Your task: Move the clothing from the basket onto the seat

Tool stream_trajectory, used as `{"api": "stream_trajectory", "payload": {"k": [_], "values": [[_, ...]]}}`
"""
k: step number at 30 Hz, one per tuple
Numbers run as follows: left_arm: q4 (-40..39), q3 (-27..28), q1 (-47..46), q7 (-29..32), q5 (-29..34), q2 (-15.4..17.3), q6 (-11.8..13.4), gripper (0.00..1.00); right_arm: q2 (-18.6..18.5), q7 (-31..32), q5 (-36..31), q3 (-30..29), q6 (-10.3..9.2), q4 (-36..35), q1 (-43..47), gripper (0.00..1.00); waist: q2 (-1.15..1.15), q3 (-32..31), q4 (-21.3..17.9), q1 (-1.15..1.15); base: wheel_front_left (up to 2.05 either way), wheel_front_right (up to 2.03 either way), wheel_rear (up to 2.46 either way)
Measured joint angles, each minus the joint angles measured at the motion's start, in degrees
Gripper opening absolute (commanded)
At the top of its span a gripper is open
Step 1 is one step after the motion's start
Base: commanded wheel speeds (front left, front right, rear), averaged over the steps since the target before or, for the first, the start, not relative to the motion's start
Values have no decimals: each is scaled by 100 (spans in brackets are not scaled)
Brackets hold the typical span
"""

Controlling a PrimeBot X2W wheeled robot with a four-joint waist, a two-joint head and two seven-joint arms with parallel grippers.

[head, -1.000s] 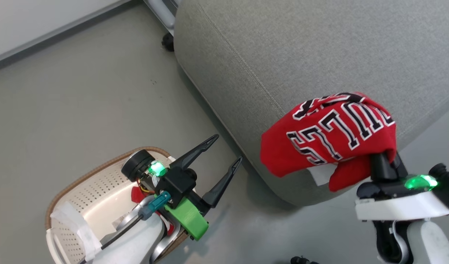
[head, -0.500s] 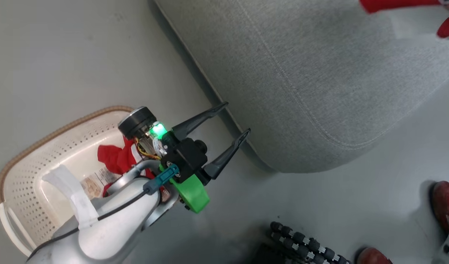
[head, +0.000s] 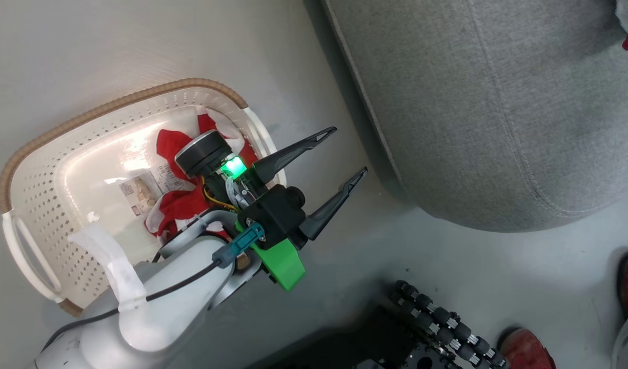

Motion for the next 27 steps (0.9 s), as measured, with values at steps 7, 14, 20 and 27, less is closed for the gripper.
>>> {"api": "stream_trajectory", "payload": {"k": [7, 14, 20, 27], "values": [[266, 74, 1, -231, -102, -109, 90, 100, 417, 0, -145, -450, 1, -266, 520, 100, 0, -27, 303, 0, 0, 0, 0], [715, 246, 219, -490, -221, -357, 391, 100, 727, 0, -509, -177, 1, -757, 1785, 100, 0, -489, 377, -1, 0, 0, 0], [969, 877, 873, -565, -571, -824, 749, 100, 803, 0, -617, 887, 1, -989, 2882, 100, 0, -1169, 460, -2, 0, 0, 0], [923, 1973, 1892, -575, -557, -1350, 764, 100, 828, 0, -715, 2078, 1, -1033, 3567, 100, 0, -2016, 792, -2, 0, 0, 0]]}}
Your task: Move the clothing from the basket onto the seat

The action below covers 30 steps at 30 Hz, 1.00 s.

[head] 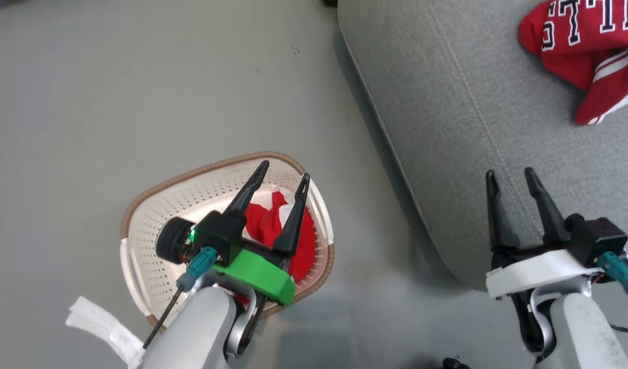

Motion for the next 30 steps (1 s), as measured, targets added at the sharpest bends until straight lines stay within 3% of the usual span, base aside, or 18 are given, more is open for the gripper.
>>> {"api": "stream_trajectory", "payload": {"k": [7, 15, 22, 30], "values": [[-46, 1133, 967, -9, 339, -335, -142, 100, 3, 0, -52, 456, 0, -90, 351, 100, 0, -772, 566, 0, 0, 0, 0], [-714, 2281, 1959, -11, 755, -465, -218, 100, -9, -1, -92, 468, 0, -381, 807, 100, 0, -1687, 1091, 0, 0, 0, 0], [-1489, 2622, 2707, -13, 943, -477, -300, 100, -34, 0, -249, 480, 0, -660, 1280, 100, 0, -2368, 1347, 0, 0, 0, 0], [-1628, 2686, 3055, -12, 1151, -487, -387, 100, -32, 0, -341, 458, 0, -740, 1569, 100, 0, -2703, 1545, 0, 0, 0, 0]]}}
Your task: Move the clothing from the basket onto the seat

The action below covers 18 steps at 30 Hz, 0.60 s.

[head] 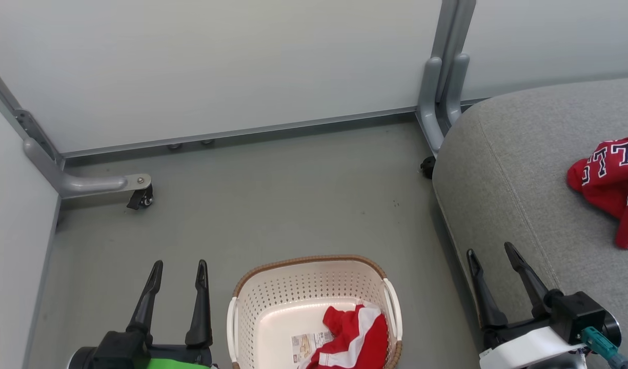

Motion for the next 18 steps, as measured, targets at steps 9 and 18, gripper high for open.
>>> {"api": "stream_trajectory", "payload": {"k": [9, 18], "values": [[76, -41, 3, 0, -33, 0, 0, 100, 12, 0, -3, 22, 0, 10, 1, 100, 0, -51, 28, 0, 0, 0, 0], [129, -85, 2, 0, -42, 0, 0, 100, 19, 0, 1, 12, 0, 58, 1, 100, 0, -71, 26, 0, 0, 0, 0]]}}
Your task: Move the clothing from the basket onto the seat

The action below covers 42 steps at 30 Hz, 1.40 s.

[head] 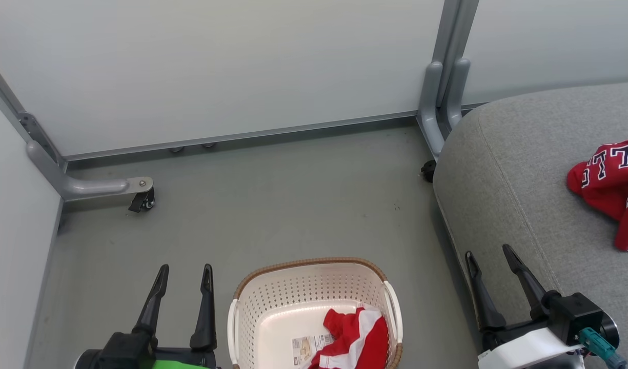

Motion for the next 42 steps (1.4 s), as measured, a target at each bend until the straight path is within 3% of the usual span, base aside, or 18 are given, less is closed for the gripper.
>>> {"api": "stream_trajectory", "payload": {"k": [6, 11, 20, 23, 31, 36, 42], "values": [[48, 23, -9, -1, 71, 0, -24, 100, 2, 0, 11, 4, 0, 27, -1, 100, 0, 55, -29, 0, 0, 0, 0], [590, -300, -152, 1, 249, -2, -188, 100, 3, 0, 19, -40, 0, 91, -15, 100, 0, 222, -74, 0, 0, 0, 0], [1647, -1036, -1867, -1, 167, -8, -353, 100, -216, 0, 29, -364, 0, -185, -916, 100, 0, 1070, -159, 0, 0, 0, 0], [2440, -1569, -2531, 1, 202, 2, -377, 100, -282, 0, 30, -517, 0, -253, -1171, 100, 0, 1524, -192, 0, 0, 0, 0], [4502, -3769, -4417, 358, -637, 248, -385, 100, -344, 0, 0, -564, 0, -364, -1722, 100, 0, 2771, -377, 0, 0, 0, 0], [4996, -4913, -5292, 773, -1499, 242, -386, 100, -315, 0, -20, -411, 0, -479, -2037, 100, 0, 3489, -543, 1, 0, 0, 0], [5330, -5722, -6034, 1179, -2374, 423, -386, 100, -177, 0, -23, -245, 0, -598, -2374, 100, 0, 4255, -778, 1, 0, 0, 0]]}}
